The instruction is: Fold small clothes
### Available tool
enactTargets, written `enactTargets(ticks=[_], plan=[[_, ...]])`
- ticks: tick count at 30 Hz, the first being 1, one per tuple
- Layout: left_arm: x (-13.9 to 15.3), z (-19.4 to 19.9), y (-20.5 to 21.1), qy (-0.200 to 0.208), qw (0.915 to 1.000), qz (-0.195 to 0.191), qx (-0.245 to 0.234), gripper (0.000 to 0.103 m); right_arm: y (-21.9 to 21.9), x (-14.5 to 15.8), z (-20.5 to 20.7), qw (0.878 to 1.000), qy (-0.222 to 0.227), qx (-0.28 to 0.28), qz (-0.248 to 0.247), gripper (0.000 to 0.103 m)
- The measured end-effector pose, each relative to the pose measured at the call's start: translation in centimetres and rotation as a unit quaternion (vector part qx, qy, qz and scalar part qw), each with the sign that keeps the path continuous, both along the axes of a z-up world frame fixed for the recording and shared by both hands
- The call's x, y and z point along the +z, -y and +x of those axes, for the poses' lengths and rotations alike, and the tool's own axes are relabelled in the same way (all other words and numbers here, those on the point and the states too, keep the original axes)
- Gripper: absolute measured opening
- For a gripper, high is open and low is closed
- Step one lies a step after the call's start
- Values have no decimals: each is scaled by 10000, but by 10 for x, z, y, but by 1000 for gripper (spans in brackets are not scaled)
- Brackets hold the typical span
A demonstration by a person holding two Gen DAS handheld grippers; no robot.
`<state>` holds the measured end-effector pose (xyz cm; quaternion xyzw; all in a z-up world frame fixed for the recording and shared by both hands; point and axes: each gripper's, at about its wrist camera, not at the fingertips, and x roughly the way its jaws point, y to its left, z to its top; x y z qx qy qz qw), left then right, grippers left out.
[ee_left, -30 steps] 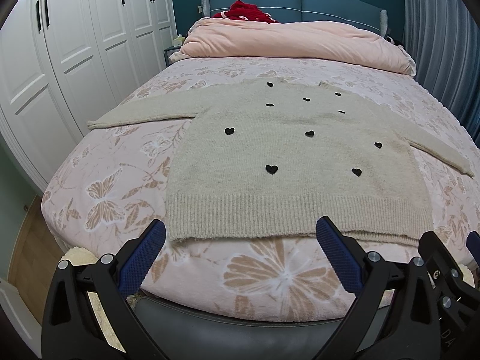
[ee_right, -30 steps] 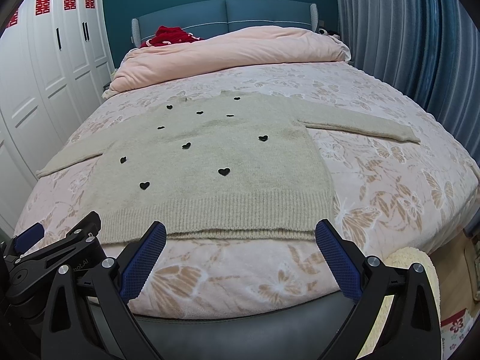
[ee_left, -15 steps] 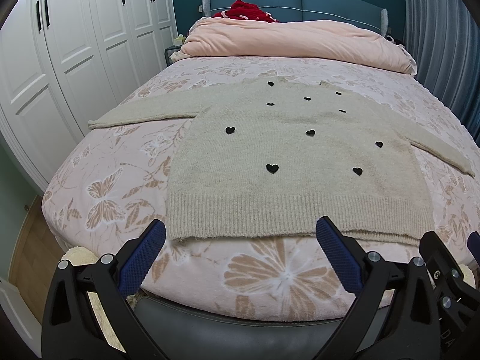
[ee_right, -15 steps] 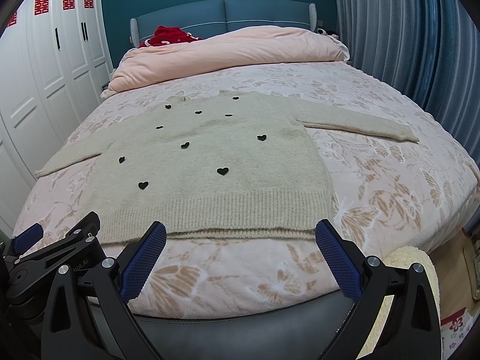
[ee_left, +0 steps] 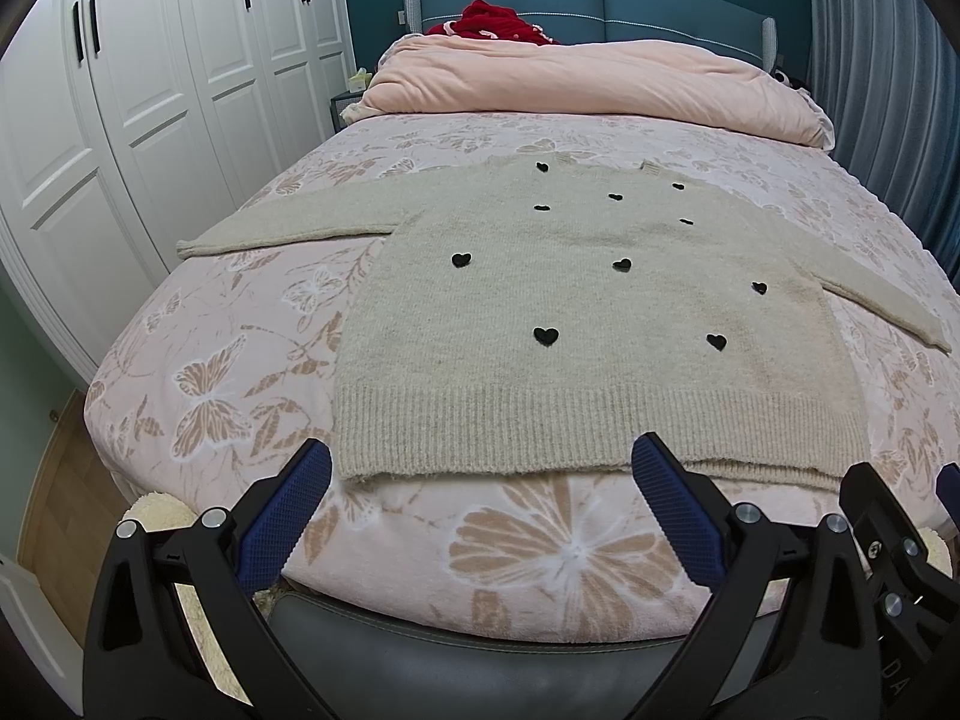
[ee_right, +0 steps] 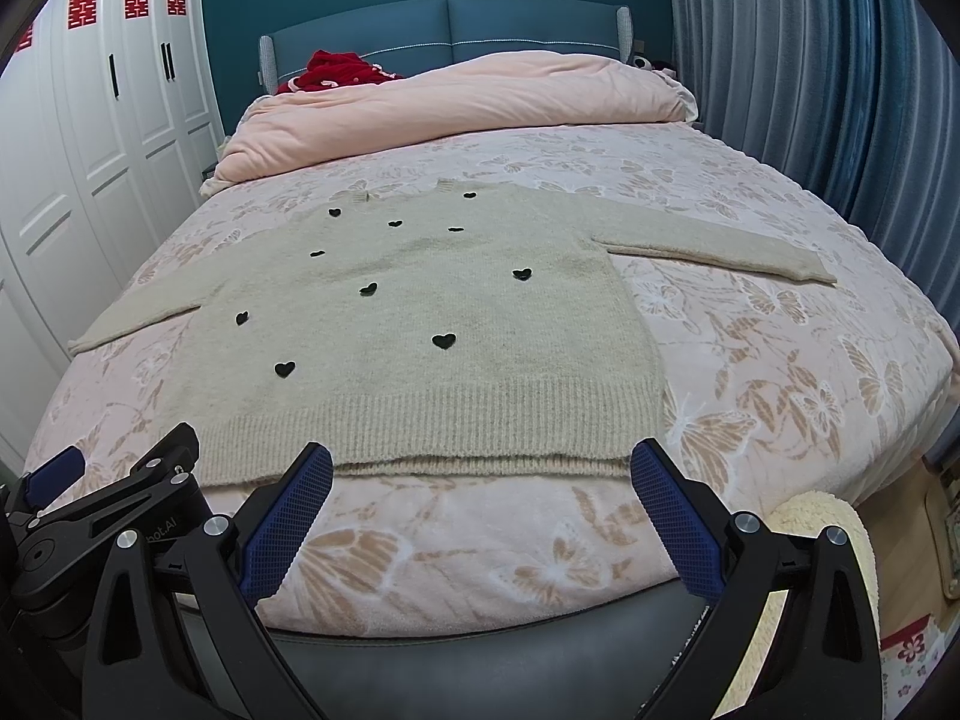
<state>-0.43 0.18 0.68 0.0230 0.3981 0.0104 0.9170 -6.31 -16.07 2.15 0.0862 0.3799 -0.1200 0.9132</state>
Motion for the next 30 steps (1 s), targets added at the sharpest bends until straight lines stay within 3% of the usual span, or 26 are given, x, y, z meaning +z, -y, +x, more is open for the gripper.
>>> enactTargets(ticks=[25,30], plan=[[-1,1,0,-32,10000,1,-26,98,2,-1,-1,10000,-14,6,17,98],[-2,9,-19,-256,9980,-581,-60,98,37,-19,7,9975,-158,140,674,98]])
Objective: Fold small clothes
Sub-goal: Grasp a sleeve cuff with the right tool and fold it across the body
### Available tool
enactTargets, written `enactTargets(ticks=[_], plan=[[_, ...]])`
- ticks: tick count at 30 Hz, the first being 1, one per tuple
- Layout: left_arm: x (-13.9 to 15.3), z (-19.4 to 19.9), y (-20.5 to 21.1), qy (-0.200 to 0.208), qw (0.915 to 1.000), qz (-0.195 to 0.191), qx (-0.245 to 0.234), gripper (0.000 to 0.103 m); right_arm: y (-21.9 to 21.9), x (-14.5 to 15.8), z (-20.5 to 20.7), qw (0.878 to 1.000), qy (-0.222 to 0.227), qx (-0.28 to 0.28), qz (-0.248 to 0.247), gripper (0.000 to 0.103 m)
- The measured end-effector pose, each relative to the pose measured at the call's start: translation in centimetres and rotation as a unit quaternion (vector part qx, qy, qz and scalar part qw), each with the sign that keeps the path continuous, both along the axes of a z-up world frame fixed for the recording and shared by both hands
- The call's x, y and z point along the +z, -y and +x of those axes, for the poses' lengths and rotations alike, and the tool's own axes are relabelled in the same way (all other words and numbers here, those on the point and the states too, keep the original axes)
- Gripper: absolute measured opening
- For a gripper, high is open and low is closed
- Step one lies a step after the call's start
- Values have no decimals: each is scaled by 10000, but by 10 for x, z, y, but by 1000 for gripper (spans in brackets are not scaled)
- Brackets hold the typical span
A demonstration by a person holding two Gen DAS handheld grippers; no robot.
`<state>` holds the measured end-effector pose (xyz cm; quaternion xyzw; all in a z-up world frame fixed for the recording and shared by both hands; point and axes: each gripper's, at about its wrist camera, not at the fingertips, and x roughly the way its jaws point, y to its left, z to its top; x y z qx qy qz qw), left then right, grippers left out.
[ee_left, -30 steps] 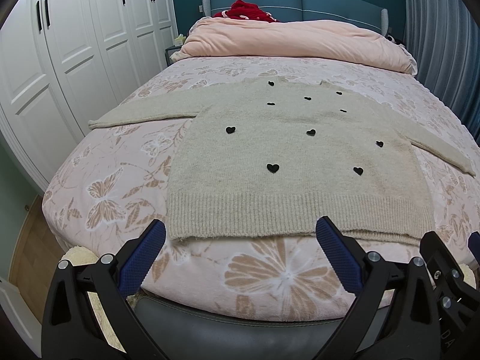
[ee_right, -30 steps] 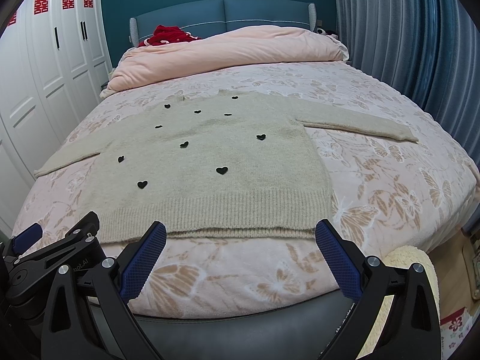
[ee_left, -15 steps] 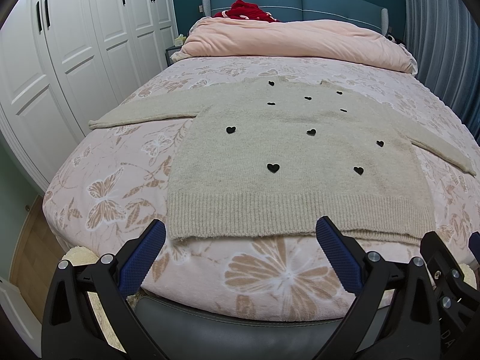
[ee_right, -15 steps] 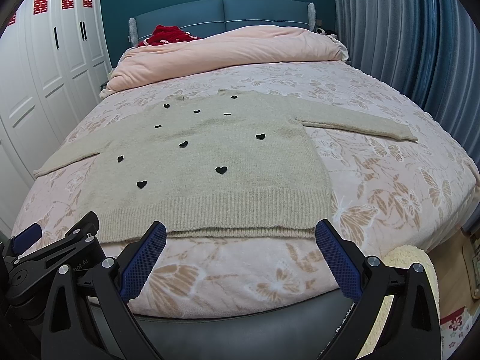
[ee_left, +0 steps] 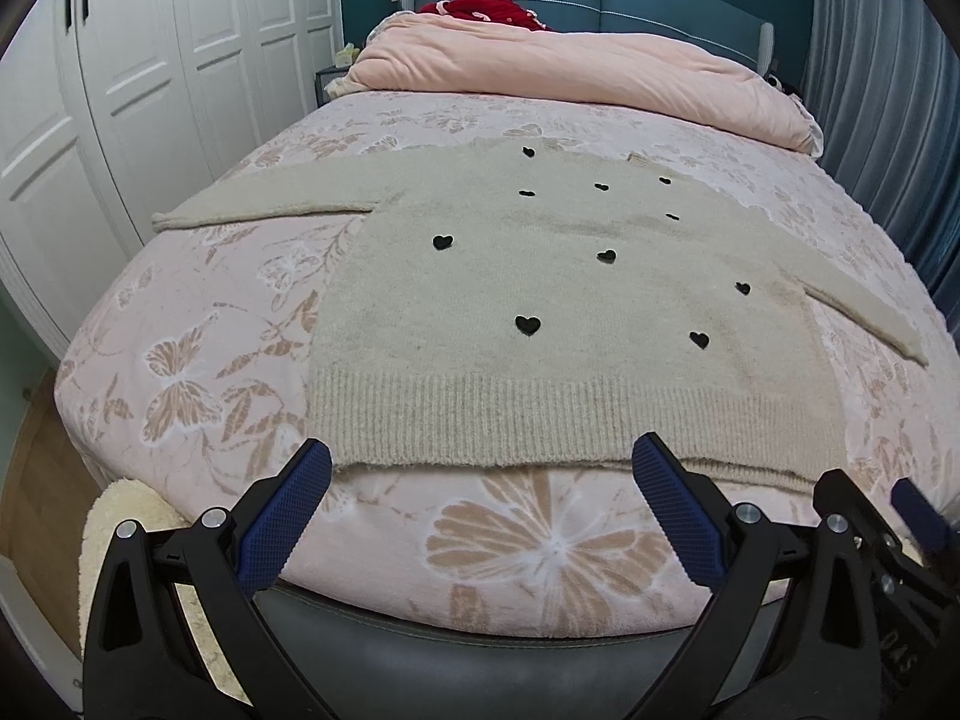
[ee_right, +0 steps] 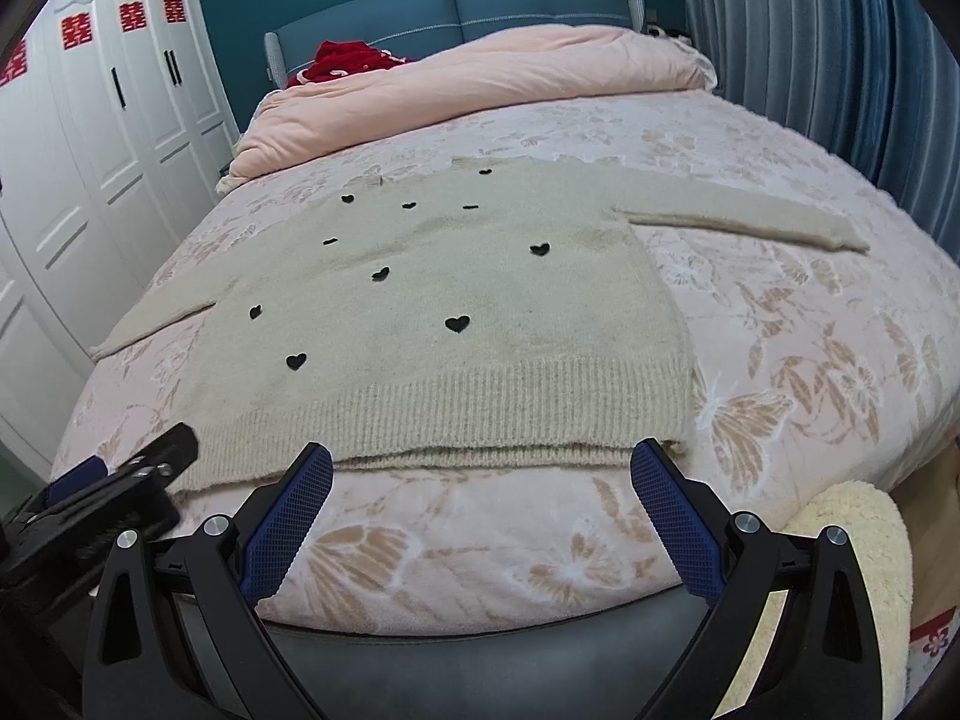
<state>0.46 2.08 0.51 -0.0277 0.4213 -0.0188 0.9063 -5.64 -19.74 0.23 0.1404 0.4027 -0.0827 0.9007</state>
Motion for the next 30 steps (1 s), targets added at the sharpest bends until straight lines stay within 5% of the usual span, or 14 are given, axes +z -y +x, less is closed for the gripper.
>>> enactTargets(ticks=[5,13,19,22,23,24,27,30], plan=[[-6,17,-28,-57,9988,-239,415,98,122,-23,14,9894,-149,-1140,889,98],[-22,49,-29,-263,9982,-144,523,98,336,-35,68,9574,152,-2517,1406,98],[-26,72,-15,-302,9985,-41,461,98,439,-91,116,9012,93,-3623,2378,98],[-30,83,-10,-379,9983,43,446,98,459,-111,128,8817,155,-3983,2523,81],[-32,87,-10,-408,9982,63,445,98,462,-111,132,8803,267,-4021,2503,53],[-33,91,-10,-439,9980,64,450,98,464,-110,139,8815,332,-3935,2590,8],[-35,100,-13,-382,9981,-52,489,98,450,-78,167,8915,931,-3467,2763,10],[-34,108,-18,-297,9978,-226,545,98,396,-9,222,9335,1490,-2134,2467,10]])
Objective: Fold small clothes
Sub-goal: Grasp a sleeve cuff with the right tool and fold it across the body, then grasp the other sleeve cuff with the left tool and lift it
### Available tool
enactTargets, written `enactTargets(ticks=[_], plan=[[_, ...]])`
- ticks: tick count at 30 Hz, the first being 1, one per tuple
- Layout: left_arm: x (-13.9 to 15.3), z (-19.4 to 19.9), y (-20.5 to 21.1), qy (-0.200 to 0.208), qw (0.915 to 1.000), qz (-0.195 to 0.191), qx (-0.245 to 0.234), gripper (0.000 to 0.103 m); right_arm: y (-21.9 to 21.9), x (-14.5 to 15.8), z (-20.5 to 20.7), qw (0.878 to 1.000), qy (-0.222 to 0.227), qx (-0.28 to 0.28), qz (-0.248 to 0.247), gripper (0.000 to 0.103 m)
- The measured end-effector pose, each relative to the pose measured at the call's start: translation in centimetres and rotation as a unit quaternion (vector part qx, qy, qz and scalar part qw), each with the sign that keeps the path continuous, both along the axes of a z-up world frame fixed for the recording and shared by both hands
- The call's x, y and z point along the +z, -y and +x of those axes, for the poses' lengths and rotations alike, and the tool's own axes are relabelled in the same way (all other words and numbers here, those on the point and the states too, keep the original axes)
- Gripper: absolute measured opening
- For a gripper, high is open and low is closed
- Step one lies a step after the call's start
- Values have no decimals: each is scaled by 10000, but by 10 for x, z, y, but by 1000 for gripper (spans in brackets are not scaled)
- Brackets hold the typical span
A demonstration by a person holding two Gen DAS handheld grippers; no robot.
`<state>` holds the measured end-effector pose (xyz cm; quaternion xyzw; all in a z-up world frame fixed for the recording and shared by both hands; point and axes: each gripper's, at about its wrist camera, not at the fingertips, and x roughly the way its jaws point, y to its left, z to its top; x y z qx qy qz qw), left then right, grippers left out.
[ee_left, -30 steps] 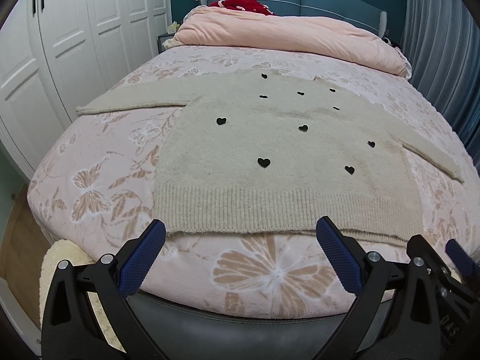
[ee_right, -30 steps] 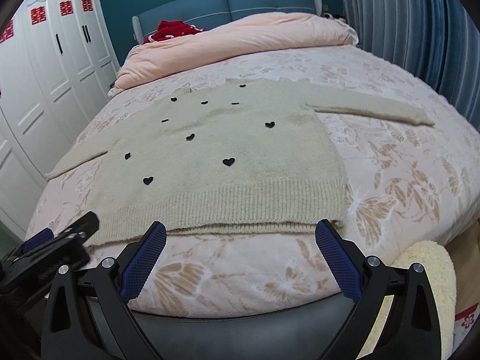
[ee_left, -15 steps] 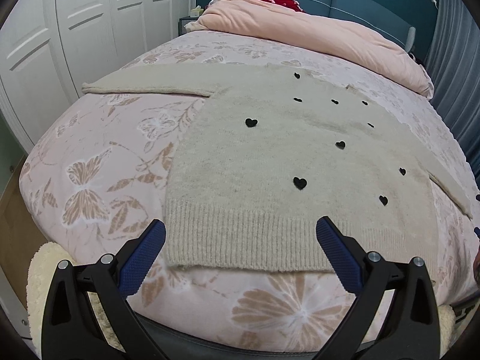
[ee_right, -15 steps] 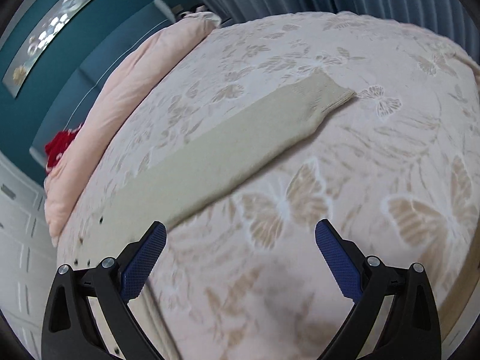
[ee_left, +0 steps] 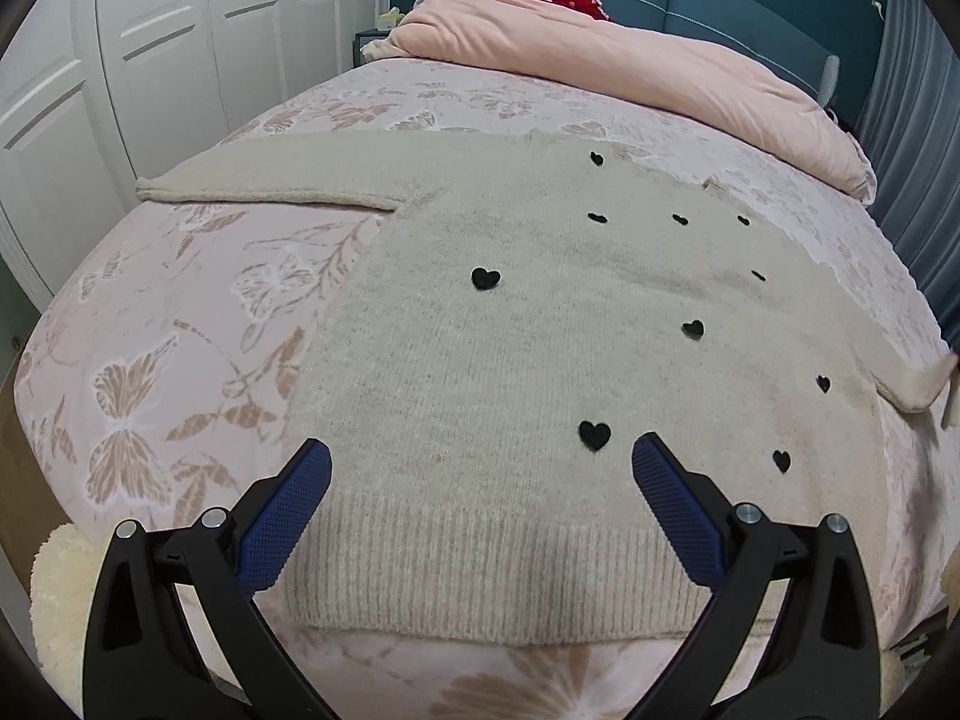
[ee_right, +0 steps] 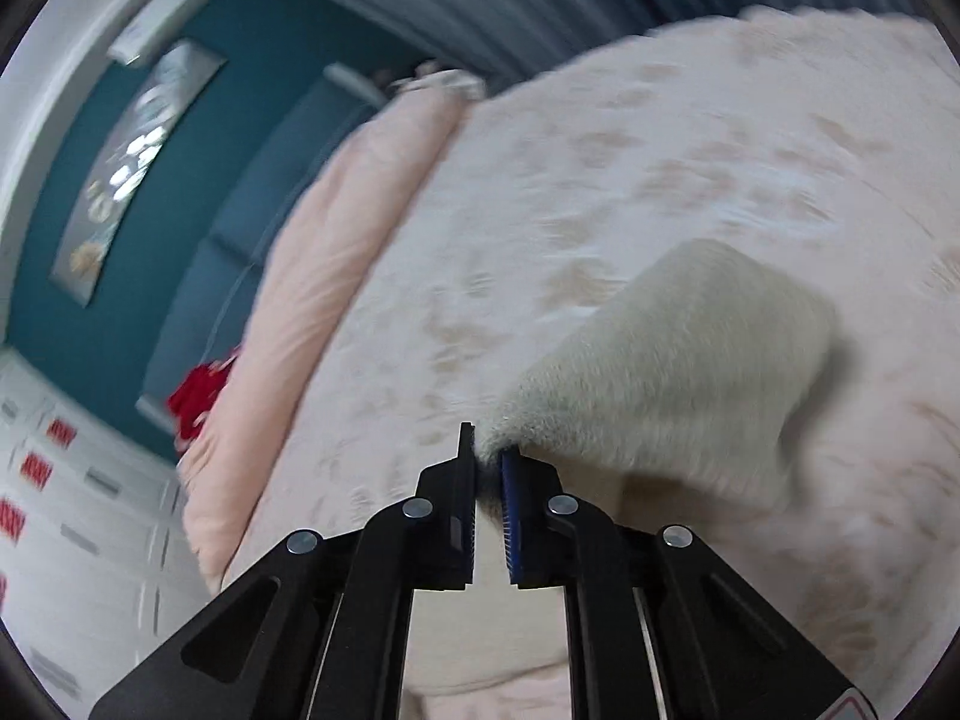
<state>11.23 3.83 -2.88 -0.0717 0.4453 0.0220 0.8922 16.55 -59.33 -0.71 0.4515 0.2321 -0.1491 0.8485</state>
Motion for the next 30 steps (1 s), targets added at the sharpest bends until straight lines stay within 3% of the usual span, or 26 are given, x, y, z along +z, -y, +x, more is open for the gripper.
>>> enactTargets(ticks=[2,4,6,10,13,14,15,17,18,23,27,28,29,30], plan=[[1,3,-3,63,9999,-83,66,98,-61,45,35,9936,460,955,-390,10],[2,6,-5,104,9998,-166,103,98,-135,79,62,9759,780,1884,-773,10],[4,8,-10,131,9994,-253,179,98,-215,91,87,9516,906,2798,-896,11],[7,18,-23,139,9978,-587,266,98,-341,52,122,9096,492,3981,-1081,17],[13,35,-32,240,9953,-882,329,98,-386,3,128,8952,-47,4338,-1015,19],[15,44,-35,253,9940,-1004,345,98,-387,-6,121,8961,-134,4318,-1020,21],[16,57,-36,258,9922,-1161,361,98,-383,-14,113,9003,-192,4235,-991,29],[16,87,-36,192,9881,-1495,311,98,-359,-28,93,9149,-231,3957,-759,46],[14,106,-33,162,9852,-1680,300,98,-343,-35,80,9238,-264,3759,-674,49],[-28,204,-9,-391,9733,-2217,444,98,-242,-58,49,9613,-715,2652,-229,54],[-67,249,-3,-798,9563,-2634,985,94,-189,-78,48,9751,-868,2015,326,57],[-71,253,-1,-869,9531,-2682,1098,78,-183,-84,52,9761,-874,1945,422,56],[-73,257,2,-945,9521,-2673,1144,52,-181,-87,58,9765,-889,1903,489,56],[-72,261,6,-963,9547,-2588,1107,40,-180,-90,66,9767,-897,1882,515,52]])
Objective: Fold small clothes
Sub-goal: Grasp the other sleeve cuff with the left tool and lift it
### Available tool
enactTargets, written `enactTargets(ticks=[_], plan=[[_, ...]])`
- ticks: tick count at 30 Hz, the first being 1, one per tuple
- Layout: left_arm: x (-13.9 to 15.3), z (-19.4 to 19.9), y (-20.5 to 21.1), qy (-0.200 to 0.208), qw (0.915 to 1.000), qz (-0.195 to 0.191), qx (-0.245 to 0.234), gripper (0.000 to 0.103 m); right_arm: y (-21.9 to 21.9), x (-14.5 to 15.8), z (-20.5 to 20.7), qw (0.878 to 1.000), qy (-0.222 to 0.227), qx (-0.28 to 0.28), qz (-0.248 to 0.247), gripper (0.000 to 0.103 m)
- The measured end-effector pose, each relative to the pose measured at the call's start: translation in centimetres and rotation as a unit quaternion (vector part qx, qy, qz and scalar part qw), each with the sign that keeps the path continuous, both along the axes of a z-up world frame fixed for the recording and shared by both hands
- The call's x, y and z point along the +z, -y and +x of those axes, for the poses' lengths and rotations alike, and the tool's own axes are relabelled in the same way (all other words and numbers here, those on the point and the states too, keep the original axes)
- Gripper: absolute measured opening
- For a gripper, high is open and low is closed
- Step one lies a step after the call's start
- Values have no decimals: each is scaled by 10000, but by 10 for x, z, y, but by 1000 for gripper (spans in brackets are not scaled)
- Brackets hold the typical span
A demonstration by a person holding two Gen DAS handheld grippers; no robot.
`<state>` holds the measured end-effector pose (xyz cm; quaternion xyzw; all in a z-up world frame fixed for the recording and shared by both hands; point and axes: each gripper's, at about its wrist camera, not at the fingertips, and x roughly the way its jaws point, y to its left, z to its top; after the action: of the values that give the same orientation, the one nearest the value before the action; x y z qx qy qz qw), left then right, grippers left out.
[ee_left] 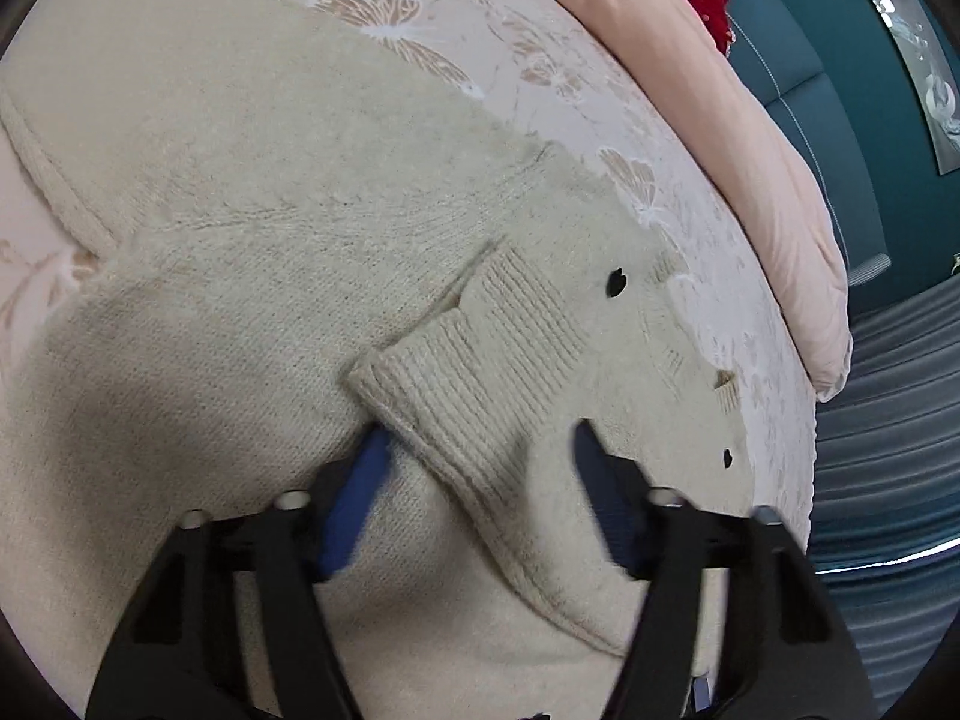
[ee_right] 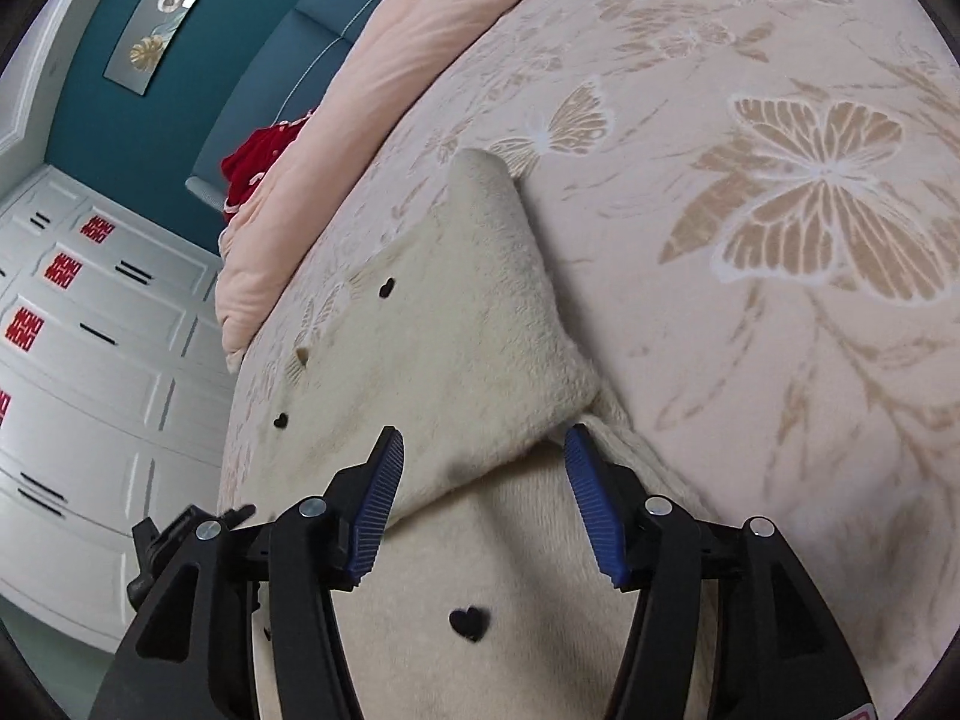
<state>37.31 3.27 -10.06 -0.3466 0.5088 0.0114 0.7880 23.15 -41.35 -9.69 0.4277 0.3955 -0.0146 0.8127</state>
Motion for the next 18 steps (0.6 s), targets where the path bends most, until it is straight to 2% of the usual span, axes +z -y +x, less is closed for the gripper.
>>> enactTargets(ticks=[1,2,3,6,8,9,11,12,13,15,18], plan=[[5,4,2,96,9999,55,-92,18,-1,1,7,10000,13,-20,-6,44],[13,6,4,304,9992,38,-256,11,-2,4,14,9999,97,-30,-23,5],[27,7,5,547,9978,118,-358,11,-3,12,19,9998,203,-63,-68,8],[67,-1,4,1333,9888,376,-562,10,-1,48,11,9940,1008,-289,-308,7],[69,-5,1,1468,9852,582,-665,10,-1,47,9,9927,966,-308,-652,7],[58,-4,2,1350,9849,788,-742,11,1,30,12,9951,644,-251,-706,7],[22,-1,2,825,9868,1122,-832,10,2,-14,18,9973,-242,-66,-696,6],[6,-5,-1,558,9884,1153,-820,10,2,-19,13,9975,-195,-43,-675,5],[-4,-11,-4,540,9896,1077,-782,11,0,-13,7,9970,-98,-64,-769,6],[-4,-19,-5,734,9885,1099,-738,13,-5,10,-1,9955,133,-87,-932,7],[-4,-17,-2,713,9877,1174,-742,13,-18,43,-10,9878,530,-137,-1456,8]])
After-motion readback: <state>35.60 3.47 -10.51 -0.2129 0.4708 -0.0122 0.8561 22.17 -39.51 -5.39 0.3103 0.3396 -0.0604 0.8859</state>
